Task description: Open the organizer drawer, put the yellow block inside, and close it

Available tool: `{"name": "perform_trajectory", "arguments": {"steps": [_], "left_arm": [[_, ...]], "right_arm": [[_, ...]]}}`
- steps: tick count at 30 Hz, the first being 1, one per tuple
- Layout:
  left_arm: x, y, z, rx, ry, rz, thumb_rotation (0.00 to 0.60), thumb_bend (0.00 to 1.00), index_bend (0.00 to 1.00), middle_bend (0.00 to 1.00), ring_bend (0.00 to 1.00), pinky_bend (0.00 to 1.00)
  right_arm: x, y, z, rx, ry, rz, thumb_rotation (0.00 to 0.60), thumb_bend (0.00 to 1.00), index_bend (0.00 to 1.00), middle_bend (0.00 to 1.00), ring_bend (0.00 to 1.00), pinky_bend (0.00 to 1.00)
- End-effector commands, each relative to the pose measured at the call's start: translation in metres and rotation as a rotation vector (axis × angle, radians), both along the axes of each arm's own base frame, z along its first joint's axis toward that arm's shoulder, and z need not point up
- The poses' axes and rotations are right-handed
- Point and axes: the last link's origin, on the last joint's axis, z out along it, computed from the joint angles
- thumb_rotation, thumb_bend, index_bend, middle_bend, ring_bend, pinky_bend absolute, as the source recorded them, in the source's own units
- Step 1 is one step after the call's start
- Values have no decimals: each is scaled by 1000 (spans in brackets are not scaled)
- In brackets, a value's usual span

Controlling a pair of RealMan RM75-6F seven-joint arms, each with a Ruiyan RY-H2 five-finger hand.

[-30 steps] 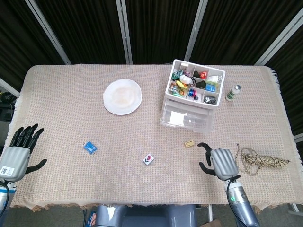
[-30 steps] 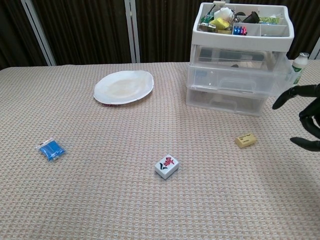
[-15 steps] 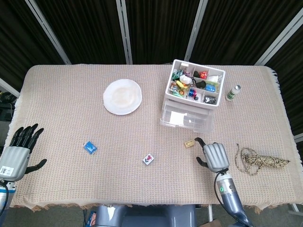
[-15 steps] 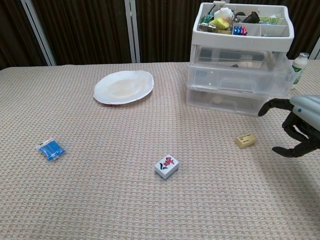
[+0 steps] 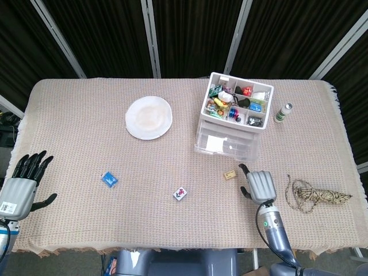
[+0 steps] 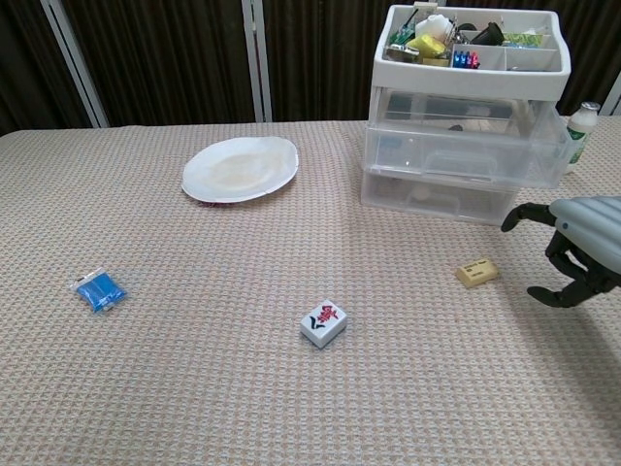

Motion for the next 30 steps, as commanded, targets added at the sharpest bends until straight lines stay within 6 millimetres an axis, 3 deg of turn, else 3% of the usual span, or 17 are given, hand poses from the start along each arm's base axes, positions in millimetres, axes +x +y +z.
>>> {"name": "perform_trajectory", "arguments": {"steps": [1,10,30], "left_arm": [[0,0,0,0,0,1,600,216,72,0,0,0],[0,0,0,5,-2,4,600,217,73,0,0,0],[0,0,-1,-8,-10,14,600,217,73,0,0,0]], "right_arm": [[1,-1,0,1,0,2,600,219,238,880,872,652],[7,-4,-9,15,-17,25,600,220,335,880,872,652],[21,-23,-35,9,-25,34,600,254,366,886,883,652]]}}
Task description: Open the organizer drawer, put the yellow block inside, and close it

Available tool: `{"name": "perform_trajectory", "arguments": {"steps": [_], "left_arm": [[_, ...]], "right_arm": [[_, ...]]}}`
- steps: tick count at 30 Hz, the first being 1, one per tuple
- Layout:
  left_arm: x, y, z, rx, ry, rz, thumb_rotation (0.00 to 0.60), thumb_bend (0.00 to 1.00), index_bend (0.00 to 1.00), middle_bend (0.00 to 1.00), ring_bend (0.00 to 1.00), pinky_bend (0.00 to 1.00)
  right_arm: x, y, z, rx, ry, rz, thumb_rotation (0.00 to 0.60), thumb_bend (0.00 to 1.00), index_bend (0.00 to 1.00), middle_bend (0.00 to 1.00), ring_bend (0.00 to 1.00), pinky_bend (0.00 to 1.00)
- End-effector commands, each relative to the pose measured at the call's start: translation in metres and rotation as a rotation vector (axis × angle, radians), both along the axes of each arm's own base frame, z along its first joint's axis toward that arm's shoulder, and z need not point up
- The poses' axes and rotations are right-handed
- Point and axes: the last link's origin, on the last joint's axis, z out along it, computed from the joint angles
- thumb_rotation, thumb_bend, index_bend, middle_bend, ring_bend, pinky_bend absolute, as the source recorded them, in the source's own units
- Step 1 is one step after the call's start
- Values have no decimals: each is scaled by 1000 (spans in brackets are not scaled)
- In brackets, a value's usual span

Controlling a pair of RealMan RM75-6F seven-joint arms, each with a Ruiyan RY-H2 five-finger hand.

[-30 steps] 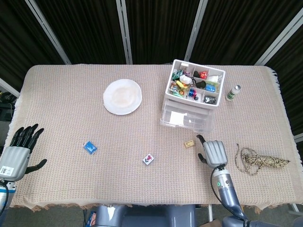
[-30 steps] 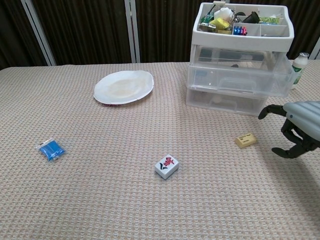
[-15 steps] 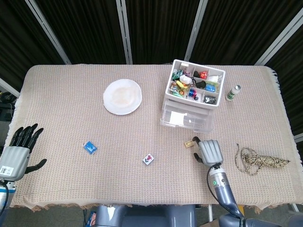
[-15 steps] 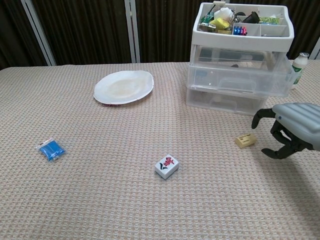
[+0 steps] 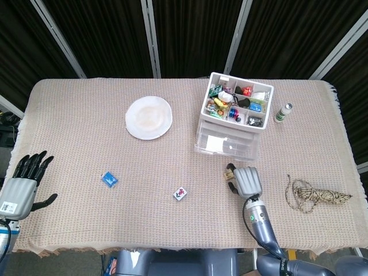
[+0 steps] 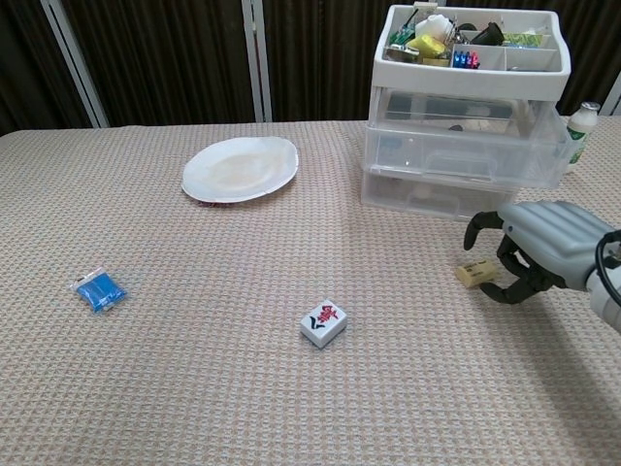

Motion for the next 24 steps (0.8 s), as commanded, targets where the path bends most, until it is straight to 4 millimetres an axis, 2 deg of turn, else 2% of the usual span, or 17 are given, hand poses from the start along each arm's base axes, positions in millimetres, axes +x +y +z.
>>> {"name": "perform_trajectory", "arguments": {"steps": [1,24], "left_arm": [[0,0,0,-2,-3,1,600,217,73,0,0,0],[1,0,-1,-6,-8,9,600,216,73,0,0,0]], "right_arm": [[1,-4,-1,-6,3,-2,600,254,369,886,883,652],[-11,-9,-8,-6,49,-33,600,280,410,895,891,652]]}}
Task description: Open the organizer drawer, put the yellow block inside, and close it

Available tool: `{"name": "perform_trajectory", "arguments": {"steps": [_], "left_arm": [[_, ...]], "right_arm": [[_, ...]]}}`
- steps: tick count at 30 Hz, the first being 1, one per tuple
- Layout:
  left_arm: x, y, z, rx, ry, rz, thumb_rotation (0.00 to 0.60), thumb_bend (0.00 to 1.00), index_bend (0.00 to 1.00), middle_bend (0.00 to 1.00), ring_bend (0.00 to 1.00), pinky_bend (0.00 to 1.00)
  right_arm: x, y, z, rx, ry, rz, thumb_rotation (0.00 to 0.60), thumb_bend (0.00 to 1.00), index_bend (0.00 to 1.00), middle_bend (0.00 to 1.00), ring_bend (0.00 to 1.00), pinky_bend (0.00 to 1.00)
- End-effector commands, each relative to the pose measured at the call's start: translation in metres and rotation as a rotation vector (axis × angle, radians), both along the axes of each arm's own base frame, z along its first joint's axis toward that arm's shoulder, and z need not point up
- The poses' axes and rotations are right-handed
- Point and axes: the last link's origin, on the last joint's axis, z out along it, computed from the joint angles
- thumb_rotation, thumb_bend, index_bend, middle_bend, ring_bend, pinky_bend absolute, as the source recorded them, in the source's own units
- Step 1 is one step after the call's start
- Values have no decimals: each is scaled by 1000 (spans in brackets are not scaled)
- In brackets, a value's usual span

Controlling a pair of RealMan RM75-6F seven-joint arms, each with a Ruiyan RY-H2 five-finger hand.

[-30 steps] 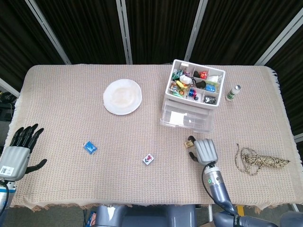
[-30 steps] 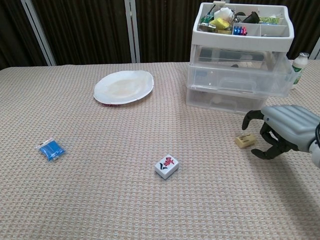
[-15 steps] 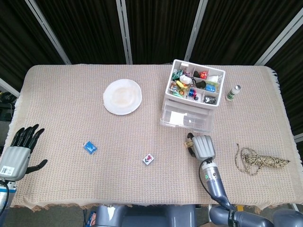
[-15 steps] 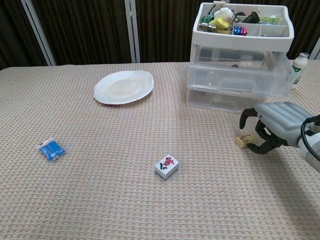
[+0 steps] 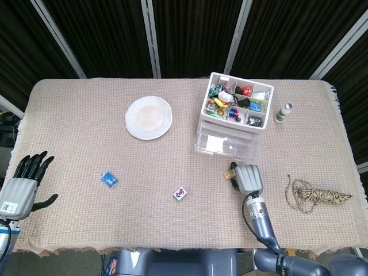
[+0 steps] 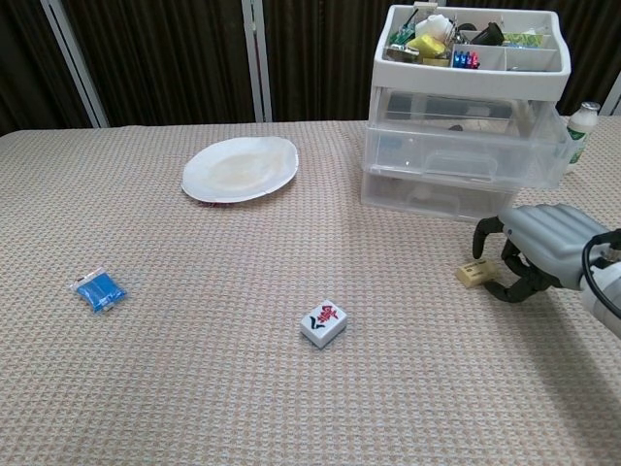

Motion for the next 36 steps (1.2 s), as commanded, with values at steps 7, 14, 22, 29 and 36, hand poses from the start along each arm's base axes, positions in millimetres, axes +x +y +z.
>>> {"name": "perform_trajectory", "arguments": {"steps": [7,14,22,29,36], "left_arm": [[0,0,0,0,1,3,600,218,73,0,0,0],[0,0,0,0,0,3,600,216,73,0,0,0],[0,0,0,1,1,2,600,217,73,0,0,0],[0,0,0,3,2,-3,600,217,73,0,0,0],[1,-1,0,5,6,-6,600,218,73,0,0,0]], "right_arm": [[0,1,-4,5,-3,-3,600,280,480,898,896,652],[1,2,-5,-5,-40,-3,600,287,604,904,900,652],[6,14,5,-9,-81,36,600,286,604,904,900,652],[9,35,30,-12,-73,108,600,286,605,904,900,652],[3,51,74,-42,-96,105,600,287,606,904,900,653]]}}
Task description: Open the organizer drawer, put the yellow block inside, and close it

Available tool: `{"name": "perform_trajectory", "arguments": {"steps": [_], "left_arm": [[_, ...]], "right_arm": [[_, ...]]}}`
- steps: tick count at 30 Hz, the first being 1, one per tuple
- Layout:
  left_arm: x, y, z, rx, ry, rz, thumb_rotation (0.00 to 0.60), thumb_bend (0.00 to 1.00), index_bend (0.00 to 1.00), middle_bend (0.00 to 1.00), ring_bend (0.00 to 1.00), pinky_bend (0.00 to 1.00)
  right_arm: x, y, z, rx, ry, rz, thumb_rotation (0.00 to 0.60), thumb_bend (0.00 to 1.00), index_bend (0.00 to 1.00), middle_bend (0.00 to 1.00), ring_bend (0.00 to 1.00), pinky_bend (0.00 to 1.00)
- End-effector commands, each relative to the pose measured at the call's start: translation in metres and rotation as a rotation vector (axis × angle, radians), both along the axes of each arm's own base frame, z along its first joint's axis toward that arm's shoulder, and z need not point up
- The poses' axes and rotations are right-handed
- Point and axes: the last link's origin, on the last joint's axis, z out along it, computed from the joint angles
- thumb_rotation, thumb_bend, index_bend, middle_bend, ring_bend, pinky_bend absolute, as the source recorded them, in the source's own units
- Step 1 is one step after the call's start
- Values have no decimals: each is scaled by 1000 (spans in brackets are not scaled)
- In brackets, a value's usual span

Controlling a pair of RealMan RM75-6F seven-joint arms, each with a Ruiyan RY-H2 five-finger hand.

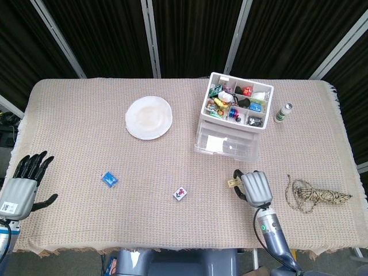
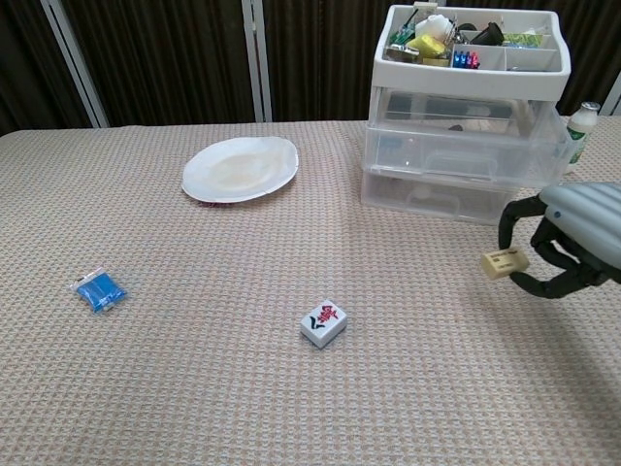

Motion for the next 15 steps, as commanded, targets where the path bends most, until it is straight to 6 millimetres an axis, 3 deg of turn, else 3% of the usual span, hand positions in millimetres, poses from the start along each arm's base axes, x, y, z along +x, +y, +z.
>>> {"name": "perform_trajectory", "arguments": {"steps": [1,7,15], "left_arm": [[0,0,0,-1,3,-1,600,218,73,0,0,0],[1,0,-1,-1,6,-2,600,217,73,0,0,0],[1,1,-1,2,5,-7,600,218,72,0,0,0]], "right_arm": [[-5,11,28,-22,-20,-5,600,286,606,904,900,653],[-2,13,65,-99,-56,9,600,286,607,904,900,653],[13,5,95,-177,-111,31,600,286,610,904,900,652]]}}
